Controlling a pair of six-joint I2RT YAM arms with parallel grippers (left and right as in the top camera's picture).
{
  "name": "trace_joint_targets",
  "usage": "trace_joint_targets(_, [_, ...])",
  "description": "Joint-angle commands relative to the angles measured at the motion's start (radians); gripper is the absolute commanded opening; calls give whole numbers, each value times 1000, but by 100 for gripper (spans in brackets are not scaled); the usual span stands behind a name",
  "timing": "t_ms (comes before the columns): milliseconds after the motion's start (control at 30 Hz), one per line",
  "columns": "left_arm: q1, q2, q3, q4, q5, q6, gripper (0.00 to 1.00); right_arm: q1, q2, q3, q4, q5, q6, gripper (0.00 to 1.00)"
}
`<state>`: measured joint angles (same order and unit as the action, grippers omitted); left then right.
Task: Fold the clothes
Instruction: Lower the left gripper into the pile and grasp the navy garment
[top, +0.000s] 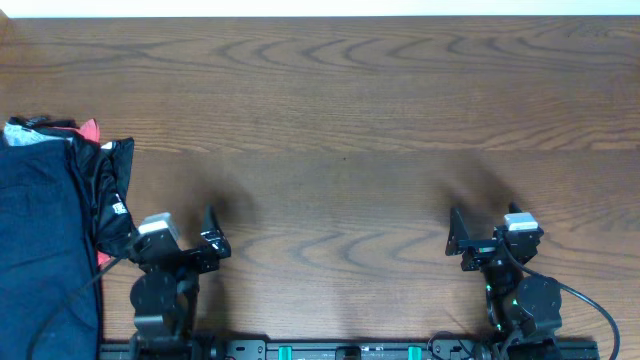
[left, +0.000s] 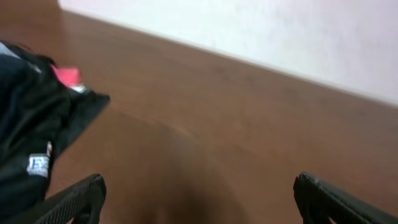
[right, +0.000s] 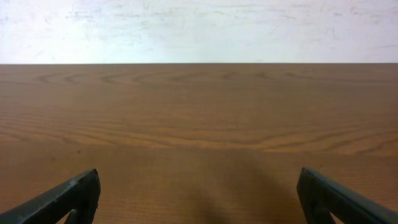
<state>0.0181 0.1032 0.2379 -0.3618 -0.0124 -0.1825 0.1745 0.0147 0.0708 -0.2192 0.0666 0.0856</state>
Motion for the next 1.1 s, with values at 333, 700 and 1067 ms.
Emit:
trace_joint_targets(333, [4,755,677,-471,17,48,98,9,-6,-3,-1,-4,-16,99])
trace_joint_targets(700, [76,1044,916,-740,-8,-45,98,9,-6,-3,-1,-4,-16,99])
trace_joint_targets(1067, [645,1114,914,-808,53,-163,98,9,-6,-3,-1,-4,-16,99])
